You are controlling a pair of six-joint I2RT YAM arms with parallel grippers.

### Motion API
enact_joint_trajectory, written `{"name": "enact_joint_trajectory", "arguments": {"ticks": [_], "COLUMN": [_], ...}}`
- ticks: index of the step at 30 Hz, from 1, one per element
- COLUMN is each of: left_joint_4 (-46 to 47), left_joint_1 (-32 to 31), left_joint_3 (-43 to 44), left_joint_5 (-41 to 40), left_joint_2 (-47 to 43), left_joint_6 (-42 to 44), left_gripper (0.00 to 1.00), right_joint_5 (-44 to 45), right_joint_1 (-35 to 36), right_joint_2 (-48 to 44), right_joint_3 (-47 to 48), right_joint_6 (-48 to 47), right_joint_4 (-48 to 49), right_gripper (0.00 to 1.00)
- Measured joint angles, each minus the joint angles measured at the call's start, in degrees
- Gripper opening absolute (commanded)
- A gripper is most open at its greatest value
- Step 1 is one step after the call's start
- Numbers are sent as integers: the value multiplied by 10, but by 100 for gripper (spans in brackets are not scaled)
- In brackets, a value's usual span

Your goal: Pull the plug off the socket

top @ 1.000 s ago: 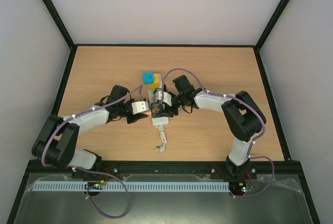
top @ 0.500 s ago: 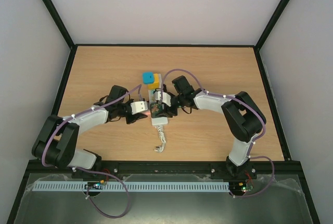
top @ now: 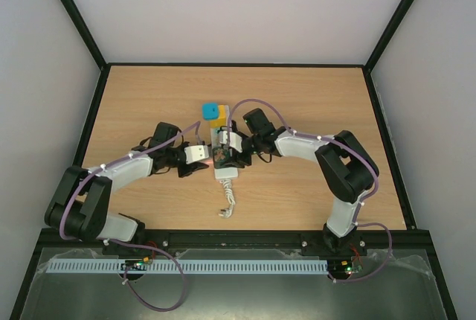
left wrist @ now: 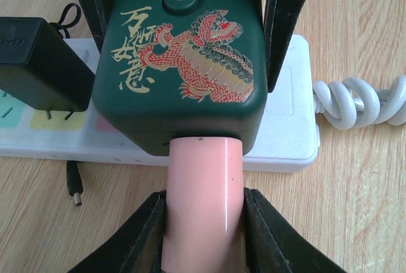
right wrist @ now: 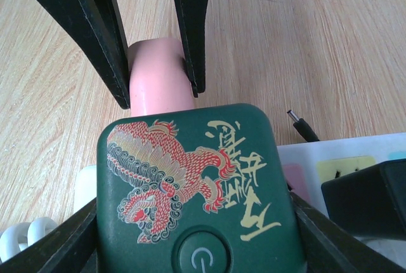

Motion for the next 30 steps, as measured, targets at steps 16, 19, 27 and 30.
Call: {"name": "enact_joint_trajectory", "arguments": {"ticks": [16,19,27,30], "left_joint_4": [-33,-37,-45,-45], "left_joint_1": [57,64,64,67], "left_joint_3": [-15,-15,-15,-15], "left_joint_5": [-19,-29,-33,-33], "left_joint_2": [-33,-37,-44,-51], "left_joint_6": [25,28,31,31], "left_gripper": [10,10,11,11], "right_joint_5": [-2,-2,-2,-2], "right_joint_1": [2,2,2,2], "right_joint_2": [7,7,7,7], "right_joint_3": [10,10,11,11], "right_joint_6": [-2,-2,-3,-3], "right_joint_4": [-6,-7,-8,-8], "right_gripper": [16,16,31,44]}}
